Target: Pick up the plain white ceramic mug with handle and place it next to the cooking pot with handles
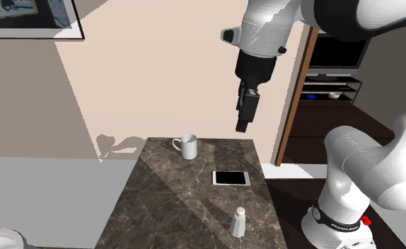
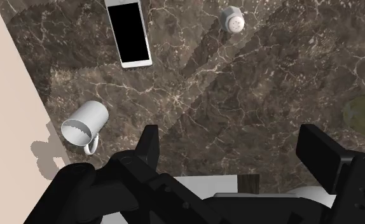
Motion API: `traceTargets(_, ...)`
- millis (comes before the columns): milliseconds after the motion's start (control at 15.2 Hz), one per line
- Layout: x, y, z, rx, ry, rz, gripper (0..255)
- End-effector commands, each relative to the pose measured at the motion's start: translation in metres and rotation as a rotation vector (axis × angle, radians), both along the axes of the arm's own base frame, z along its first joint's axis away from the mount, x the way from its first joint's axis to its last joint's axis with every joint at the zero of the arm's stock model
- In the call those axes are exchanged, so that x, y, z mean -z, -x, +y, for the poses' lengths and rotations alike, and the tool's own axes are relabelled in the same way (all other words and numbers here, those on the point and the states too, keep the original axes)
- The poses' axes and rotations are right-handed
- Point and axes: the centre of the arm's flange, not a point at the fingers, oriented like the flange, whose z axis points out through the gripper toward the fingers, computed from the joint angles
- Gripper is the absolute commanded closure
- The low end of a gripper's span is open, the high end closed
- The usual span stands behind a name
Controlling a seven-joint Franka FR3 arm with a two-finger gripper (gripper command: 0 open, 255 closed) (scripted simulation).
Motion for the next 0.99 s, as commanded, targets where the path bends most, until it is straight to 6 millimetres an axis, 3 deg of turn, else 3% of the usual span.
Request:
traceTargets(0,0.000,0.000,0.000,0.000,0.000,0.000,0)
traceTargets(924,0.114,-0.059,-0.140,-0.108,-0.028,0.032,0)
